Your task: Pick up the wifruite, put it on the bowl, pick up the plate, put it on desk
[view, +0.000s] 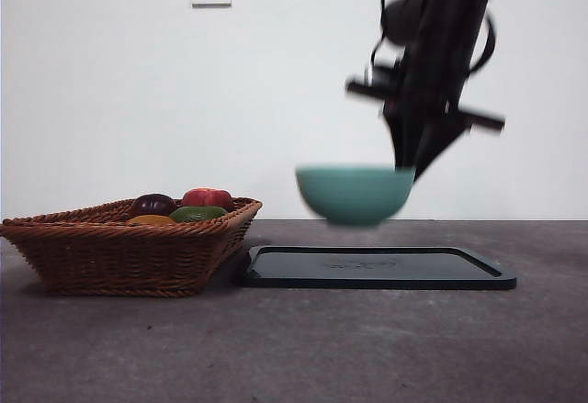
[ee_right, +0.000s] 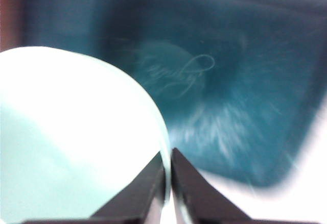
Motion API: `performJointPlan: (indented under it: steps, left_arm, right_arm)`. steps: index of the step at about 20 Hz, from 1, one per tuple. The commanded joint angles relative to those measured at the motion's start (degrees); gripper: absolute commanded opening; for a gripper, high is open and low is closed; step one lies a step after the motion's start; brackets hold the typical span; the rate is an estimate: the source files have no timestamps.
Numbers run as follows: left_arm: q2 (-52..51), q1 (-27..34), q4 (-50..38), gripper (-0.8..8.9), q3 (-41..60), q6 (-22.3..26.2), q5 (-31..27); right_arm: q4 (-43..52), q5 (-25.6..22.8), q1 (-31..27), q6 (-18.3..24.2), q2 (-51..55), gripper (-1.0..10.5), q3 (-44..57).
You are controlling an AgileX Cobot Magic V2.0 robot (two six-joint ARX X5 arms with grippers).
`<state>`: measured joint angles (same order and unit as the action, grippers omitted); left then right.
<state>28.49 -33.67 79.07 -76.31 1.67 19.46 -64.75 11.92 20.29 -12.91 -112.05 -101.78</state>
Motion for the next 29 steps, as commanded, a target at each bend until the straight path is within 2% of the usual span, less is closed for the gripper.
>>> performJointPlan:
  steps: [1,4,10,12,16,18,20,29]
  left_arm:
    - [0.2,-0.5,-0.7,6.53,-0.7,0.6,0.1]
    - [0.2,-0.5,-0.6,6.53,-0.7,0.5,0.1]
    - [0.2,-0.5,-0.7,6.53,-0.7,0.3,0.1]
    - [0.2,-0.5,-0.7,6.53,-0.7,0.3,0.1]
    - [0.2,-0.5,-1.0,6.53,-0.7,0.3,0.1]
    - [0.2,-0.5,-0.9,6.53,-0.7,0.3,0.1]
    - [0.2,-0.5,-1.0,6.53,-0.7,0.3,0.1]
    - [0.2,-0.5,-1.0,6.53,-0.7,0.3,0.1]
  right_arm:
    - [-6.6,-2.1,0.6,4.0,2.4,0.1,-1.4]
    - [-13.7,-4.3,3.6,7.8,8.9,0.1,-0.2]
    - [-10.9,-4.4,10.3,7.7,23.0,0.1,14.4]
    - [-6.3,-4.0,13.0,5.9,26.4,0.1,22.4]
    - [7.3,-4.5,17.6,-2.0,28.2,0.1,37.0]
    - [15.3,-4.5,19.2,-5.4,27.6,0.1,42.4]
    - [19.1,-4.5,19.6,-7.8,26.3,0.1,45.7]
    - [22.2,-4.5,19.7,-9.4,24.5,0.1,48.2]
